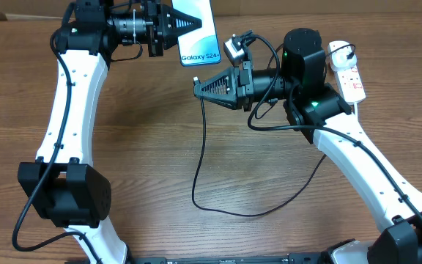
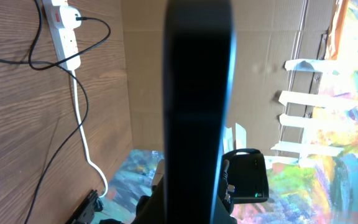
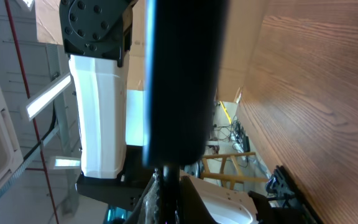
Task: Plug charger to phone and switch on socket
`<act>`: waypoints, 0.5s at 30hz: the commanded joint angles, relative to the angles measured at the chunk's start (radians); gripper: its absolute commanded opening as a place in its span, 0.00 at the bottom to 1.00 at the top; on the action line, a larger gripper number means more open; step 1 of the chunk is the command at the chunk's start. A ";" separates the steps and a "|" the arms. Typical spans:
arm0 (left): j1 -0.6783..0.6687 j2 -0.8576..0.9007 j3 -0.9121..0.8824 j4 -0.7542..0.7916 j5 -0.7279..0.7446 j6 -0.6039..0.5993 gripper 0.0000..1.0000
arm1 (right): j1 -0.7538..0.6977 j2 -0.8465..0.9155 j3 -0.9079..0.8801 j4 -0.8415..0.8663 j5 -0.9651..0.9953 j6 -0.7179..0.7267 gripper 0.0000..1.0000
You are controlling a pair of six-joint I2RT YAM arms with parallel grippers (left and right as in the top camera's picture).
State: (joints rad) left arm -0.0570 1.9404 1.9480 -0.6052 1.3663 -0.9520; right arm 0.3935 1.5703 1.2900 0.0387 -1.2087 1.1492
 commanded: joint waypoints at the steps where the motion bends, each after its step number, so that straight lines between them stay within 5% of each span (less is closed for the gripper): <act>1: 0.013 -0.016 0.018 0.004 0.055 0.003 0.04 | -0.013 -0.004 0.013 0.012 0.014 0.003 0.04; 15: 0.031 -0.016 0.018 0.004 0.067 0.017 0.04 | -0.037 -0.004 0.013 0.135 0.026 0.061 0.04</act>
State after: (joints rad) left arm -0.0349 1.9404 1.9480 -0.6052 1.3960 -0.9508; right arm 0.3550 1.5703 1.2900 0.1570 -1.1889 1.1824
